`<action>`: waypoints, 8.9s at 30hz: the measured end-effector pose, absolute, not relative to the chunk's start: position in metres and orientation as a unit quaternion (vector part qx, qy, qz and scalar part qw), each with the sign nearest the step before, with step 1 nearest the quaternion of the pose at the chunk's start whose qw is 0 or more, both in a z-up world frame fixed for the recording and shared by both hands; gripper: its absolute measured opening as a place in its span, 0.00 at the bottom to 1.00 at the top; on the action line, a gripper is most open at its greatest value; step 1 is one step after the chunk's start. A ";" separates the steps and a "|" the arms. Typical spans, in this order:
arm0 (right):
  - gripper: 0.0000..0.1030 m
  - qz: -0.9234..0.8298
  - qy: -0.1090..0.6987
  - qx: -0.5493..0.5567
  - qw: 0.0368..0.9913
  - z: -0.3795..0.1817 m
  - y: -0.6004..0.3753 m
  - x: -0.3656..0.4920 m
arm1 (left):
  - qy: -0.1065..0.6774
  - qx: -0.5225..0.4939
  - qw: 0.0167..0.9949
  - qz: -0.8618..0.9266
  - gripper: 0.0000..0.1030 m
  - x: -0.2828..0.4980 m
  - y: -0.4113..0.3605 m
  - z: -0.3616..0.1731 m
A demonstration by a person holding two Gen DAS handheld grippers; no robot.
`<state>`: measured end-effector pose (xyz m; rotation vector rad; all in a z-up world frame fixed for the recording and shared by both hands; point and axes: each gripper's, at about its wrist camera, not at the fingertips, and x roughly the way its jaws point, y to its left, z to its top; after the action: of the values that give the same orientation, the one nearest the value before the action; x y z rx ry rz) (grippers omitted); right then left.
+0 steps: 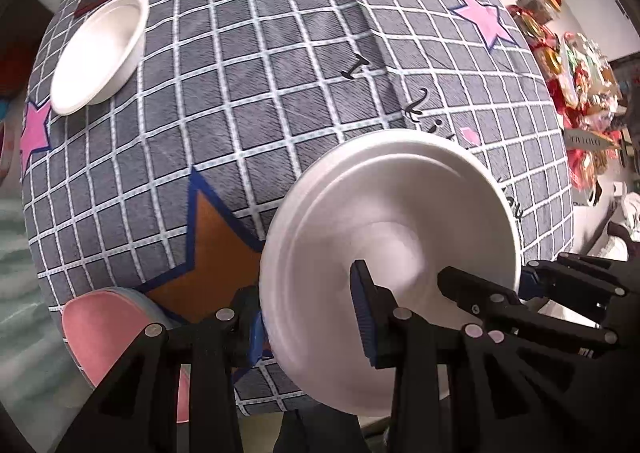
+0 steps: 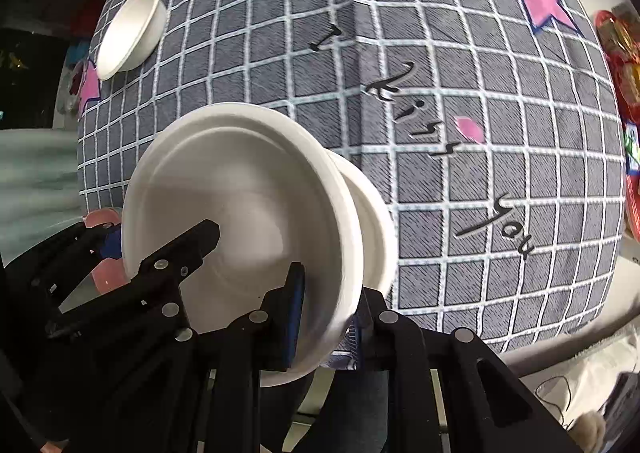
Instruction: Organize plates and bowls
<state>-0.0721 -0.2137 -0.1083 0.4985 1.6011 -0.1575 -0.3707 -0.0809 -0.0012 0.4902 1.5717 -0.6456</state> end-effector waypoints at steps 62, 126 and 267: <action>0.98 -0.034 0.700 0.115 0.704 -0.095 -0.141 0.127 | 0.664 0.067 0.743 -0.056 0.78 -0.079 0.116 -0.001; 0.18 -0.014 0.733 0.182 0.656 -0.159 -0.225 0.070 | 0.691 0.190 0.656 -0.235 0.42 -0.163 -0.054 -0.082; 0.99 -0.128 0.751 0.218 0.610 -0.175 -0.311 -0.102 | 0.728 0.199 0.631 -0.180 0.79 -0.307 0.005 -0.078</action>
<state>-0.1017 -0.3105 -0.1746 0.5043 1.7325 -0.2945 -0.3072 0.0046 -0.0785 0.4552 1.6655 -0.4115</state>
